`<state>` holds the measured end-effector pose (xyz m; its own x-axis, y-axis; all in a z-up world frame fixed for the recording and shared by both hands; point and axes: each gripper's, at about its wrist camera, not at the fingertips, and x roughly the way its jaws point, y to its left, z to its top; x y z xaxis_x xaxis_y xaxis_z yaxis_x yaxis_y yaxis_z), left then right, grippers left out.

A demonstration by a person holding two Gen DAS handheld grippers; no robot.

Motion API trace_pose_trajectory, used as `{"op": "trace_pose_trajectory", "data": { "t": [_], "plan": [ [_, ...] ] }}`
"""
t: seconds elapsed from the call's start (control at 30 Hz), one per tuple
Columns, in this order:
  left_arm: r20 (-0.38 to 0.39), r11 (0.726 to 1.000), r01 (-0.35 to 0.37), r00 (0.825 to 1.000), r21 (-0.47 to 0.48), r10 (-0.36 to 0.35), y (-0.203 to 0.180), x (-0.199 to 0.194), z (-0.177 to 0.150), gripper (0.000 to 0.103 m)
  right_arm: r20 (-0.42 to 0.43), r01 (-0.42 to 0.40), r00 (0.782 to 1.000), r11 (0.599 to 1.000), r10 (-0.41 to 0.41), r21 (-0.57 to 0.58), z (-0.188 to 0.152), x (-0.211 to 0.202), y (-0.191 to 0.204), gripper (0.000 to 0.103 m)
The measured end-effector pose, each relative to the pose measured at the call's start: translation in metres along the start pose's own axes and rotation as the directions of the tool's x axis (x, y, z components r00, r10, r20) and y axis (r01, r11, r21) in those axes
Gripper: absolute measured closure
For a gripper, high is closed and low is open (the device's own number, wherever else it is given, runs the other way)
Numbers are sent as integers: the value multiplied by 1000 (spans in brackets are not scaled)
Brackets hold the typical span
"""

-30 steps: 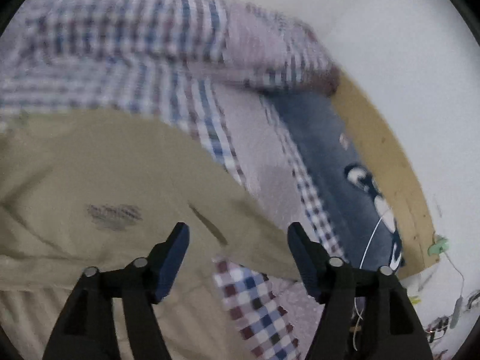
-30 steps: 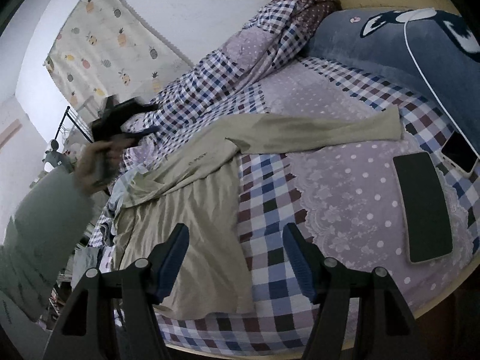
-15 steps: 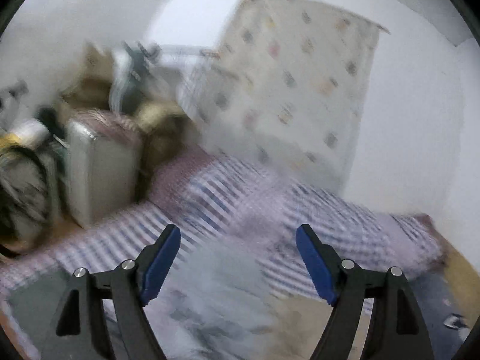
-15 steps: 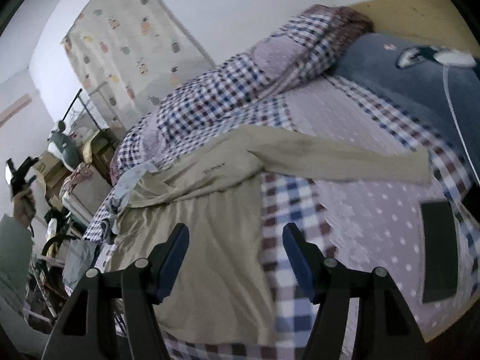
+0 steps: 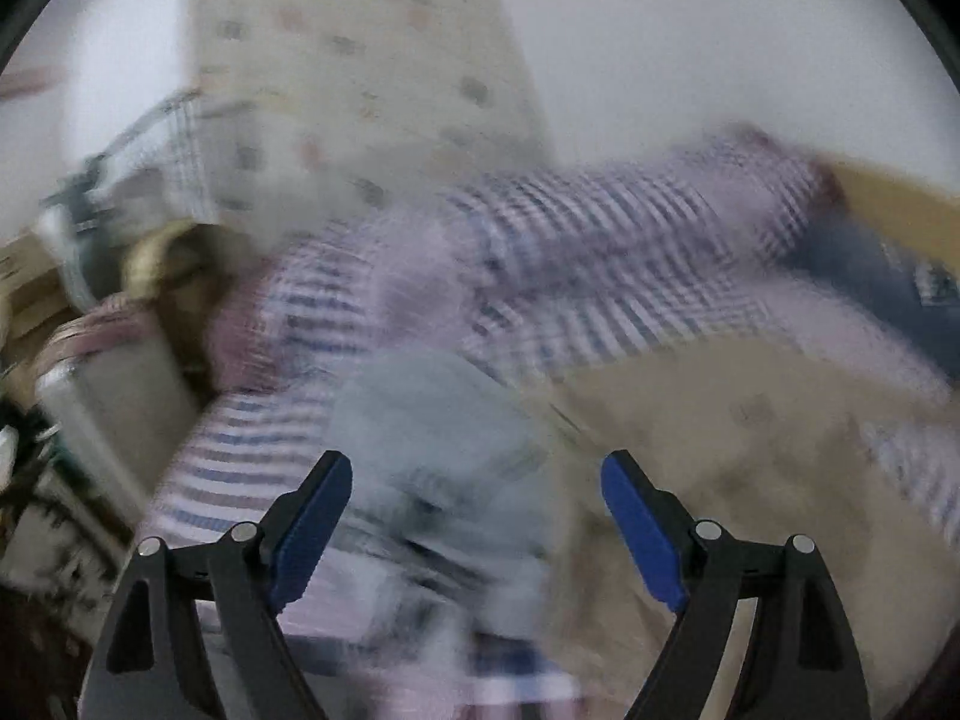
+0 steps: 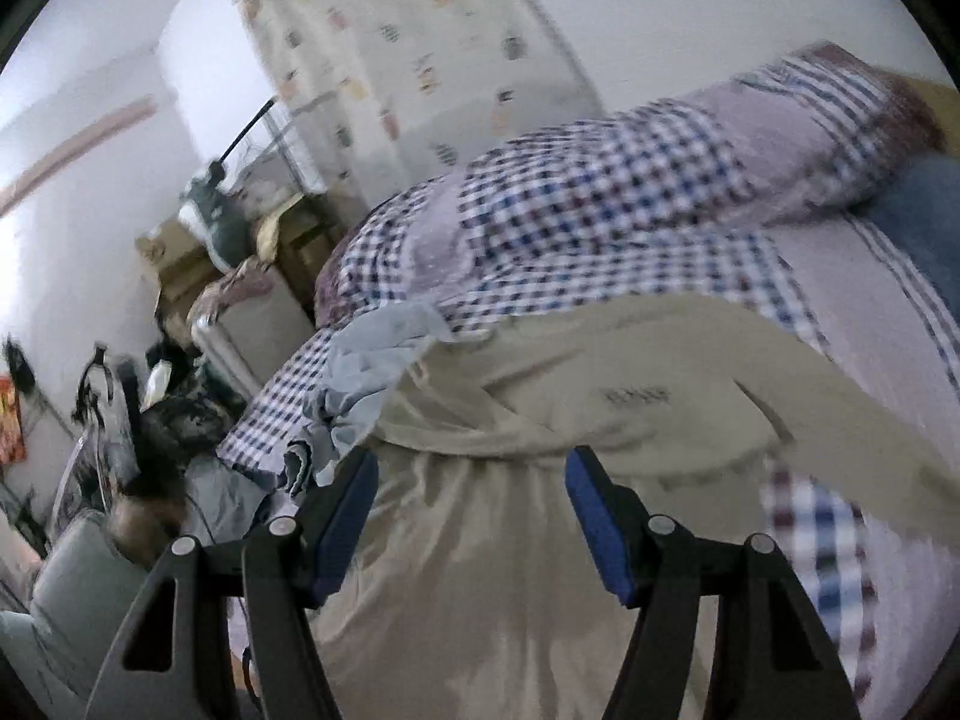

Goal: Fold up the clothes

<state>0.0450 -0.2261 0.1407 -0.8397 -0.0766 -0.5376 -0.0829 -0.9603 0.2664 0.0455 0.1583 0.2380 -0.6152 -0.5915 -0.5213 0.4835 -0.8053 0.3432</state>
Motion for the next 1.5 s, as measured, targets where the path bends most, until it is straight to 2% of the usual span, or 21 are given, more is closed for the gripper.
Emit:
{"op": "trace_pose_trajectory", "data": {
  "t": [0.07, 0.17, 0.23, 0.33, 0.37, 0.43, 0.5, 0.6, 0.7, 0.87, 0.9, 1.03, 1.1, 1.2, 1.27, 1.3, 1.5],
  "plan": [
    [20, 986, -55, 998, 155, 53, -45, 27, -20, 15, -22, -3, 1000, 999, 2, -48, 12, 24, 13, 34],
    [81, 937, -183, 983, 297, 167, -82, 55, -40, 15, -60, 6, 998, 995, -12, -95, 26, 62, 25, 34],
    [119, 910, -259, 965, 324, 232, -90, 64, -47, 15, -87, 0, 996, 993, -10, -115, 34, 87, 29, 34],
    [193, 888, -341, 937, 309, 292, -90, 72, -52, 15, -125, -10, 992, 991, -7, -135, 45, 121, 34, 34],
    [212, 890, -344, 934, 301, 289, -91, 73, -52, 15, -139, -14, 990, 989, -6, -144, 48, 134, 36, 34],
    [247, 899, -333, 932, 284, 266, -91, 72, -49, 15, -160, -25, 987, 988, 0, -152, 54, 159, 39, 34],
    [245, 902, -327, 934, 284, 261, -91, 80, -46, 15, -178, -44, 984, 989, 19, -138, 59, 181, 42, 34],
    [162, 911, -273, 959, 308, 233, -92, 102, -50, 15, -199, -80, 978, 990, 55, -119, 70, 213, 46, 34],
    [85, 911, -245, 969, 332, 230, -90, 123, -59, 25, -230, -118, 969, 987, 91, -107, 83, 246, 50, 34],
    [76, 934, -223, 975, 281, 210, -80, 130, -55, 29, -293, -164, 947, 983, 133, -86, 106, 311, 54, 34],
    [75, 937, -221, 975, 269, 208, -79, 130, -53, 31, -307, -164, 943, 982, 130, -88, 110, 325, 55, 34],
    [57, 948, -205, 979, 243, 197, -79, 132, -50, 53, -374, -150, 922, 983, 99, -109, 118, 371, 61, 34],
    [45, 952, -198, 980, 234, 193, -78, 136, -50, 55, -403, -130, 913, 982, 64, -139, 123, 396, 65, 34],
    [27, 961, -188, 982, 204, 186, -75, 137, -50, 65, -432, -112, 901, 982, 37, -150, 130, 426, 65, 34],
    [30, 969, -169, 986, 180, 166, -71, 135, -49, 73, -460, -108, 887, 982, 26, -153, 136, 450, 65, 34],
    [32, 973, -158, 987, 167, 155, -69, 134, -49, 82, -470, -104, 883, 981, 16, -163, 137, 459, 65, 34],
    [65, 992, -123, 991, 41, 120, -49, 122, -45, 93, -538, -61, 841, 977, -59, -202, 134, 504, 64, 39]
  ]
}}
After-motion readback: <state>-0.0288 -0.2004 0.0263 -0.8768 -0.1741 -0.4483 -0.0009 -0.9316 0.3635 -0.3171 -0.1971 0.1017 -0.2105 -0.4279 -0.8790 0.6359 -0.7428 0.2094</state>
